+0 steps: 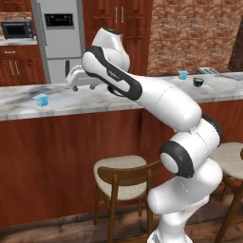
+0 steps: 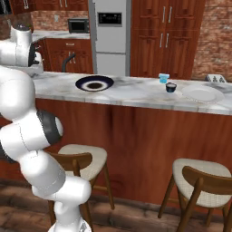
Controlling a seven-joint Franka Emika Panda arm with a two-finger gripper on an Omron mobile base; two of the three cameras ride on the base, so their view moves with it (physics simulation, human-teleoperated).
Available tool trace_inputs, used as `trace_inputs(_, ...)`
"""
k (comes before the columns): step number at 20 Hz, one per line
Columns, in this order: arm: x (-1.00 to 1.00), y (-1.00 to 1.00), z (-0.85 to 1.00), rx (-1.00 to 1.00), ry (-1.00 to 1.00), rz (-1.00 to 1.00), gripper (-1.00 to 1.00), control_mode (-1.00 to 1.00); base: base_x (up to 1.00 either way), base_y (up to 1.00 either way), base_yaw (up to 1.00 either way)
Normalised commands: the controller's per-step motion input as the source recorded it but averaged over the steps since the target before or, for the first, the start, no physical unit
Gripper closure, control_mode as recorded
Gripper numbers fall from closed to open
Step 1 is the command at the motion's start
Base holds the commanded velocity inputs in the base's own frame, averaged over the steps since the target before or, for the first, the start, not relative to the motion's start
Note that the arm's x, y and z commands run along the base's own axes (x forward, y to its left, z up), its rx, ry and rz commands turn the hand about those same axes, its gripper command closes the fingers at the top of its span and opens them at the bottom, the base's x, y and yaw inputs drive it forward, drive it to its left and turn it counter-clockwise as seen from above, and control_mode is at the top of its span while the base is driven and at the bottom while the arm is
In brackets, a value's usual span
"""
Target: Place two yogurt containers on each plate.
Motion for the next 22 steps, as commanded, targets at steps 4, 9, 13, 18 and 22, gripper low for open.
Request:
trace_inputs(4,0.0,0.75,-0.03,-0.19,-0.05,0.0,-1.0,-1.0,0.0,0.0,0.0)
trace_inputs(9,0.0,0.74,-0.13,-0.2,-0.17,0.0,-1.0,-1.0,0.0,0.0,0.0)
trace_inputs(13,0.0,0.5,-0.09,-0.08,-0.14,-0.02,-1.0,-1.0,0.0,0.0,0.0)
trace_inputs(18,0.17,0.14,-0.22,0.0,-0.13,-0.04,-1.0,-1.0,0.0,0.0,0.0)
trace_inputs(22,0.38,0.0,-0.27,0.0,-0.03,-0.04,-1.0,-1.0,0.0,0.0,0.0)
